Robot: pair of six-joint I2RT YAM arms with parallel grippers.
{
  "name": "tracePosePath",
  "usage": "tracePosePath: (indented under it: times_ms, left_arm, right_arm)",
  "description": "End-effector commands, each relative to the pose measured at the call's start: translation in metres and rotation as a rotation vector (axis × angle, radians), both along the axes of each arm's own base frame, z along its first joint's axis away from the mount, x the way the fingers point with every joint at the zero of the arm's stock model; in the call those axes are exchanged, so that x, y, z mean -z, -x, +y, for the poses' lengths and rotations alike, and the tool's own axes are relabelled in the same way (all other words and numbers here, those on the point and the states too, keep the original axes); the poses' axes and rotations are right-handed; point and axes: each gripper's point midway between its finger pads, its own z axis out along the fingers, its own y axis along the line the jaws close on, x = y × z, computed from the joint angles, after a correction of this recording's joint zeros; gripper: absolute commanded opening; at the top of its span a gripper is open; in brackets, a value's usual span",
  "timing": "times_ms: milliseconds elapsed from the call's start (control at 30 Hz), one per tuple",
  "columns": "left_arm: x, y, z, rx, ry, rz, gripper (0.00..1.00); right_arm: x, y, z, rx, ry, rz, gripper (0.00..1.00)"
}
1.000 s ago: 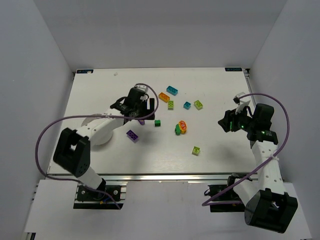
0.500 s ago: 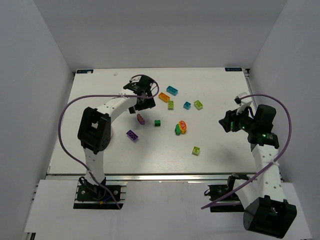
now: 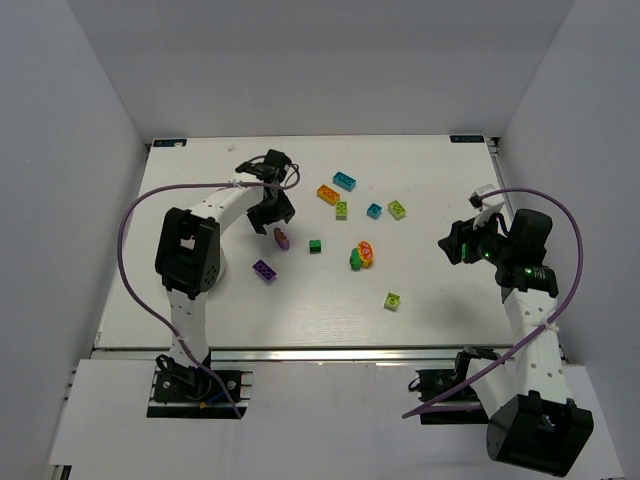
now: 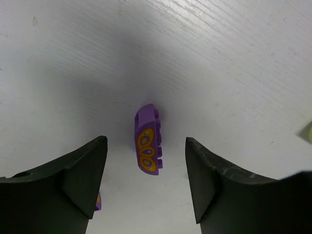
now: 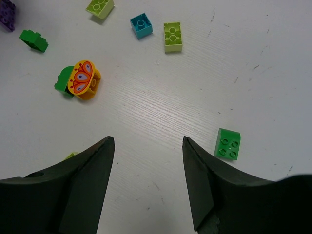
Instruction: Sort the legos into containers by color
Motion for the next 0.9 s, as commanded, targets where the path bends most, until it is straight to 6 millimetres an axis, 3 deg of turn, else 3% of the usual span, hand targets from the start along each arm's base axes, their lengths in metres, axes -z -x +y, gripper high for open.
tracePosePath:
  times_ms: [0, 400, 467, 500, 567, 733, 833, 867]
  left_arm:
    - [0.007, 0.0, -0.008, 0.011, 0.054, 0.017, 0.73]
    - [0.027, 0.002, -0.009, 0.044, 0.084, 0.072, 0.68]
    - [0.029, 0.003, -0.008, 0.043, 0.081, 0.074, 0.6]
    - [0.03, 0.004, -0.008, 0.045, 0.081, 0.076, 0.49]
    - [0.028, 0.003, -0.009, 0.056, 0.086, 0.073, 0.39]
    - [0.01, -0.007, -0.012, 0.13, 0.083, 0.025, 0.06]
    - [-0.013, -0.014, -0.013, 0.243, 0.069, -0.033, 0.0]
    - [-0.031, -0.017, -0.015, 0.296, 0.075, -0.083, 0.0]
  right_arm:
    - [-0.015, -0.004, -0.001, 0.002, 0.007, -0.051, 0.64]
    - [-0.013, -0.005, -0.003, 0.006, 0.008, -0.043, 0.64]
    - [-0.013, -0.006, -0.003, 0.006, 0.008, -0.045, 0.64]
    - [-0.012, -0.006, -0.003, 0.006, 0.007, -0.042, 0.64]
    - [-0.013, -0.005, -0.002, 0.007, 0.006, -0.043, 0.64]
    - [-0.012, -0.005, -0.003, 0.01, 0.007, -0.041, 0.64]
    - [-0.014, -0.005, -0.003, 0.01, 0.008, -0.047, 0.64]
    - [-0.014, -0.005, -0.003, 0.008, 0.009, -0.048, 0.64]
